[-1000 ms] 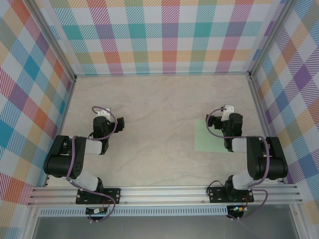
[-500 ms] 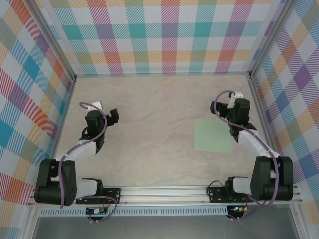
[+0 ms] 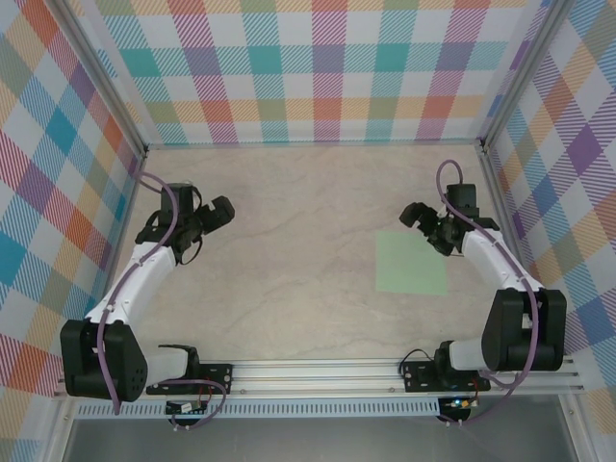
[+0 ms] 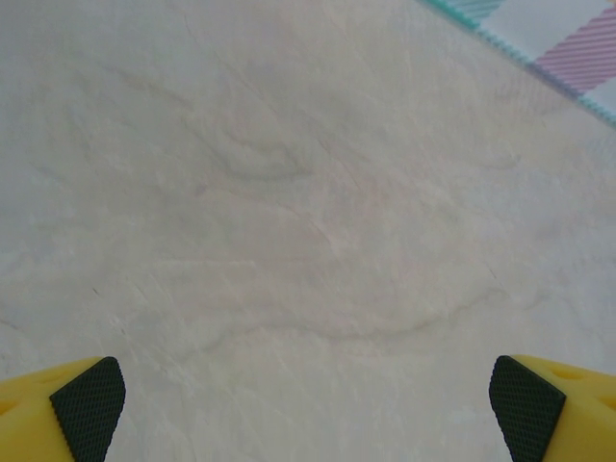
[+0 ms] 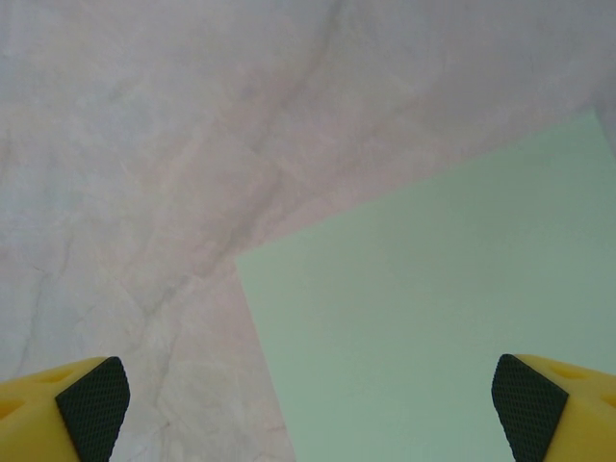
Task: Fold a paper plane with a square sheet of paper (pick it up from the middle)
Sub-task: Move the square sheet of paper to the center of the table.
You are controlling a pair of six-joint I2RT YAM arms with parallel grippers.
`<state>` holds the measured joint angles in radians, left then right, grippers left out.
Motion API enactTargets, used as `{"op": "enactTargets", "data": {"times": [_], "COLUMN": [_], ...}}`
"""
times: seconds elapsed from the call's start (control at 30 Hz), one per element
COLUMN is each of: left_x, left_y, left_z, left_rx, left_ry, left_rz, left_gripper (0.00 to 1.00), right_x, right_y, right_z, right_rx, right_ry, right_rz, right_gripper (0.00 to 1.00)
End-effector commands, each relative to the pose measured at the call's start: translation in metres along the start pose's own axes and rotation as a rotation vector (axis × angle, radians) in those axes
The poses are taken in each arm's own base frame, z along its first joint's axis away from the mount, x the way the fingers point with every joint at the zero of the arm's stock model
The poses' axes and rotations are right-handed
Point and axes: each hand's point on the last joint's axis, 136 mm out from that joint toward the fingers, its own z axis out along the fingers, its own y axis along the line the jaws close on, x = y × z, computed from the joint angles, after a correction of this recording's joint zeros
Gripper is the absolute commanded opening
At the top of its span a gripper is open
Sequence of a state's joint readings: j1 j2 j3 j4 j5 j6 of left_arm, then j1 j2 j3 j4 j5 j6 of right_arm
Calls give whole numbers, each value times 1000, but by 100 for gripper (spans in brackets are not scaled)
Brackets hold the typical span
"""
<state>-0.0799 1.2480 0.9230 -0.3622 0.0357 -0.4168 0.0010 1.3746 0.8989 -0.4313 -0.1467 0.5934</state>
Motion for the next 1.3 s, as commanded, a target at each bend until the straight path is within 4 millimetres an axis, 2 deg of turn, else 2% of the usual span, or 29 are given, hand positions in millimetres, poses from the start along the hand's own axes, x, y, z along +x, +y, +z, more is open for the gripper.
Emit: {"op": "enactTargets", "data": {"times": [0.0, 0.17, 0.3, 0.6, 0.83, 1.03, 1.27], "left_x": [27, 35, 37, 39, 44, 49, 53], "left_y": [-2, -5, -4, 1, 1, 0, 2], "left_z": [-4, 2, 7, 10, 14, 23, 24], "left_rx": [23, 32, 28, 3, 2, 16, 8], "left_ry": [169, 232, 252, 258, 284, 312, 327], "left_rz": [-49, -36, -35, -21, -13, -15, -16], "left_gripper": [100, 100, 100, 100, 100, 100, 100], "right_x": [31, 57, 69, 86, 111, 160, 218], "right_y": [-4, -16, -24, -19, -3, 23, 42], "right_z": [4, 19, 31, 56, 72, 82, 70], "right_rx": [13, 67, 114, 200, 202, 138, 204], "right_ry": [122, 195, 238, 296, 369, 487, 554], "right_rz": [155, 192, 198, 130, 91, 56, -108], "right_gripper": [100, 100, 100, 100, 100, 100, 100]}}
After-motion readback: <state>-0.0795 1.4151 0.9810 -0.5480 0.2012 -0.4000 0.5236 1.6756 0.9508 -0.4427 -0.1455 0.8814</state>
